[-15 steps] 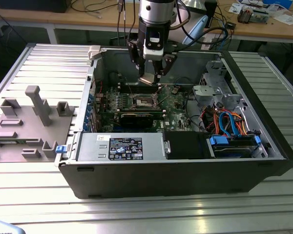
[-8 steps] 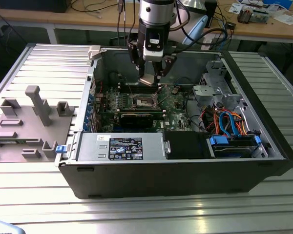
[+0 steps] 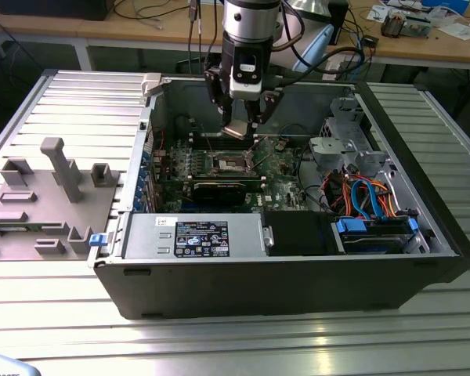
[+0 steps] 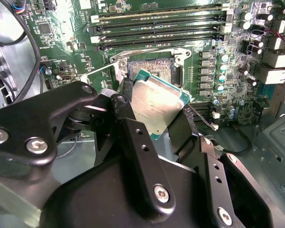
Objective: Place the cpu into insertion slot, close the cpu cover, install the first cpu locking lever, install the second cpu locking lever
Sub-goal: 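Place the cpu into insertion slot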
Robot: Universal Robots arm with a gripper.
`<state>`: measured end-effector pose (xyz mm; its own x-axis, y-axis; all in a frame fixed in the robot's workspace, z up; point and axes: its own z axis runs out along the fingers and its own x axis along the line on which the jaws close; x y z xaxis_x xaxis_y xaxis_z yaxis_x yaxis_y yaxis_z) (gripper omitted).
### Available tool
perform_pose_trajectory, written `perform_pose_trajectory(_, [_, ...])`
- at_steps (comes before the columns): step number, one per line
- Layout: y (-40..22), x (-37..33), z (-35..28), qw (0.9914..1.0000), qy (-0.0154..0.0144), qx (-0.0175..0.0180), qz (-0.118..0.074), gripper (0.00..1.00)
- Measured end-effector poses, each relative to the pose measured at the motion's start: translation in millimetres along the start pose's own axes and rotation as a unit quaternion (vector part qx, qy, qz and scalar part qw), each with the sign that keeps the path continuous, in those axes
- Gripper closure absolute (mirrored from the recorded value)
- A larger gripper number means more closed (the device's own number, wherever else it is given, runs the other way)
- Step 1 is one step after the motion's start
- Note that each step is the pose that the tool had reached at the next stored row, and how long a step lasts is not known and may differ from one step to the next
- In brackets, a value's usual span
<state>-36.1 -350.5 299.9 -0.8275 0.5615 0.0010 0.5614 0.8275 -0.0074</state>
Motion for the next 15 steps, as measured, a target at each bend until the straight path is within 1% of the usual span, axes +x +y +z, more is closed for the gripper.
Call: perform_pose_trajectory(15, [0.0, 0.0, 3.2, 0.99999, 0.0000, 0.0000, 0.003, 0.45])
